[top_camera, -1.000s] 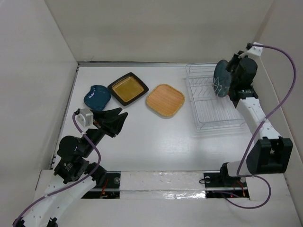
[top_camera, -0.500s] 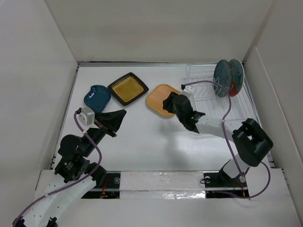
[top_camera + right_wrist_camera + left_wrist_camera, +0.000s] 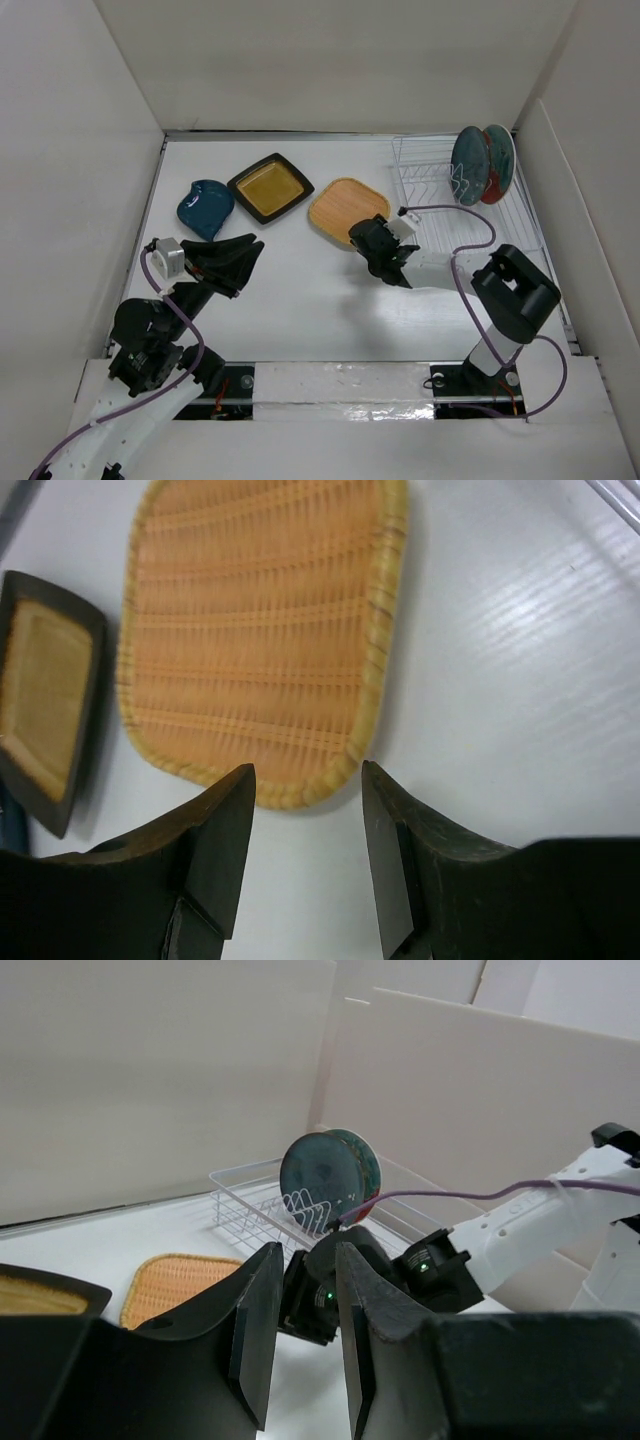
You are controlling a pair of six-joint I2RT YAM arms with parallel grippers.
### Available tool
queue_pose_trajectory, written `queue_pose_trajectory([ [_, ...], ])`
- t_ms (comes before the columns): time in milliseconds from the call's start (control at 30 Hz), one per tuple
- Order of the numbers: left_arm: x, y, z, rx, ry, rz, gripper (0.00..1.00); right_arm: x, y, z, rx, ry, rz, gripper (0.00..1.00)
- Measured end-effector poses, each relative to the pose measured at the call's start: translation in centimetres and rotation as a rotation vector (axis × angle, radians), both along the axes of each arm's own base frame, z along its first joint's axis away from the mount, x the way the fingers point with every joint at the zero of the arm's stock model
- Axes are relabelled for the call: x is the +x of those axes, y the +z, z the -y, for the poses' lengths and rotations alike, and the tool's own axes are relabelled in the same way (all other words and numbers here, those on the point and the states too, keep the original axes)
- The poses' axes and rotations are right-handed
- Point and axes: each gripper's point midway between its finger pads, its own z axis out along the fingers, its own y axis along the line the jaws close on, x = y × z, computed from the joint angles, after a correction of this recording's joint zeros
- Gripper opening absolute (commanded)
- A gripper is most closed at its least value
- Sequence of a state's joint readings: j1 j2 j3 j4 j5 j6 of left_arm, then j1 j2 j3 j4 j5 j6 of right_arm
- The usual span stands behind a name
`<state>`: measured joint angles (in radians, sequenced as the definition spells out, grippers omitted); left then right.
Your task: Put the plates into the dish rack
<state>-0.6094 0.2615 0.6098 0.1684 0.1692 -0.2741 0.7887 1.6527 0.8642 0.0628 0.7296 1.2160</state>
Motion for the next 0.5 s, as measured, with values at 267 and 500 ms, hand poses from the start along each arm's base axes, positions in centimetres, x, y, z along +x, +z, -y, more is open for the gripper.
queue_pose_trajectory([
  [267, -0.1, 0.0, 0.0, 0.0, -0.006, 0.002, 0.25, 1.1, -4.4, -0.1, -0.02, -0.054, -0.082, 0.51],
  [500, -0.1, 0.0, 0.1, 0.001, -0.007, 0.002, 0.25, 3.3, -4.8, -1.1, 0.067, -0.096, -0.051, 0.27],
])
